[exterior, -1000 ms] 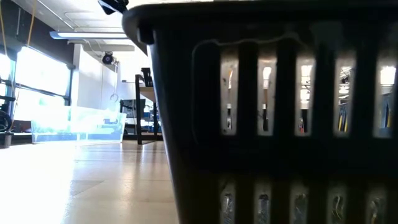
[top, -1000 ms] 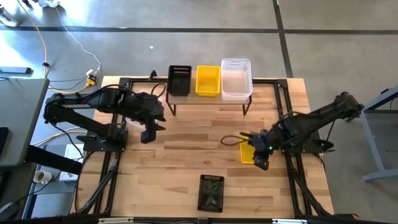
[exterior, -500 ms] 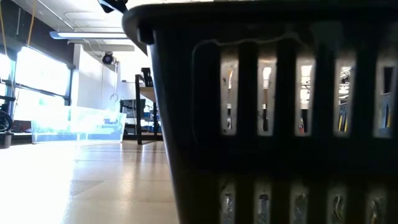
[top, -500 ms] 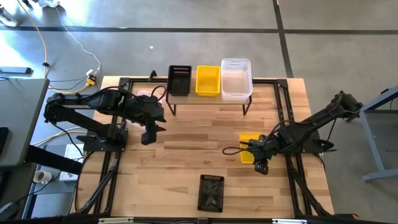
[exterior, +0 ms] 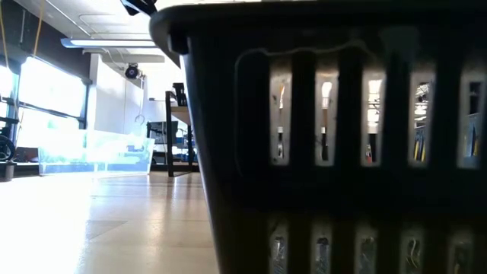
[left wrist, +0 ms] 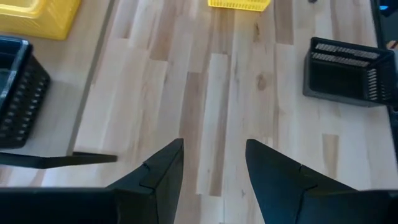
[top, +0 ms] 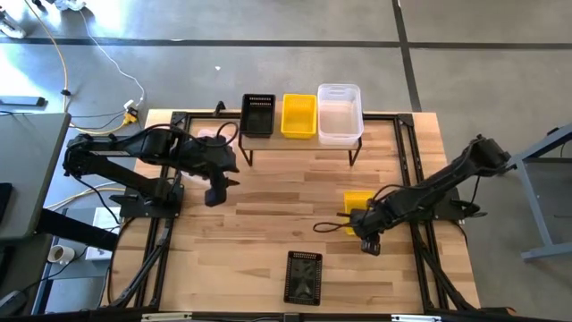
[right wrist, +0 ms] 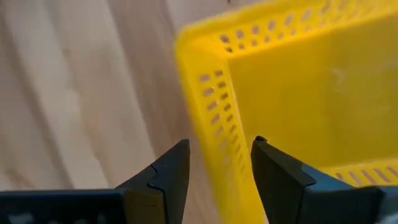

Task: Stack baskets on shelf by color
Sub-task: Stack the yellow basket on top of the yellow baskets on the shelf

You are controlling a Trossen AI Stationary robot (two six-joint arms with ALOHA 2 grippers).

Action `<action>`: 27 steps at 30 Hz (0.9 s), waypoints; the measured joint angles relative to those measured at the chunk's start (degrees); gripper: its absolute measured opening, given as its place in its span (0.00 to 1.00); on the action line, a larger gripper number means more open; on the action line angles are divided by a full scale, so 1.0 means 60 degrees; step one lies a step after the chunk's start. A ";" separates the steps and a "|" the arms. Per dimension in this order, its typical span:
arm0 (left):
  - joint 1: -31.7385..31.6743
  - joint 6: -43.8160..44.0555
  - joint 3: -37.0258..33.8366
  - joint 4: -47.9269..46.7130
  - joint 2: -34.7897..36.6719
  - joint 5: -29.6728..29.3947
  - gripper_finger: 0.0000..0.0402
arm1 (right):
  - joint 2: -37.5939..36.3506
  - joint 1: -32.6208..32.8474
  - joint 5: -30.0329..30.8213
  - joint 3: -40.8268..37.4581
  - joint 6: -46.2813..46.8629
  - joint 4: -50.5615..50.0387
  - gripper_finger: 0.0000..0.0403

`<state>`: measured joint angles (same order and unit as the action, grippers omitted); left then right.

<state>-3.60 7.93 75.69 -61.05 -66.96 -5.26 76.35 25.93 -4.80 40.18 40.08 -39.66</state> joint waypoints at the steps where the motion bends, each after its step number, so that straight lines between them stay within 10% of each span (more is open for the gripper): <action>1: -0.0002 -0.0009 0.0002 0.0002 0.0000 -0.0075 0.41 | 0.0160 0.0000 -0.0001 -0.0002 0.0058 -0.0018 0.38; 10: -0.0004 -0.0023 0.0002 0.0009 0.0000 -0.0090 0.41 | 0.0838 0.0000 -0.0264 0.0465 0.0592 0.0008 0.03; 27: -0.0004 -0.0001 0.0002 0.0016 0.0000 -0.0270 0.41 | 0.0832 -0.0474 0.1081 0.4439 0.0217 -0.0892 0.00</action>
<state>-3.62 7.92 75.70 -60.95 -66.96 -6.88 81.34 23.09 1.69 66.81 41.38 -45.01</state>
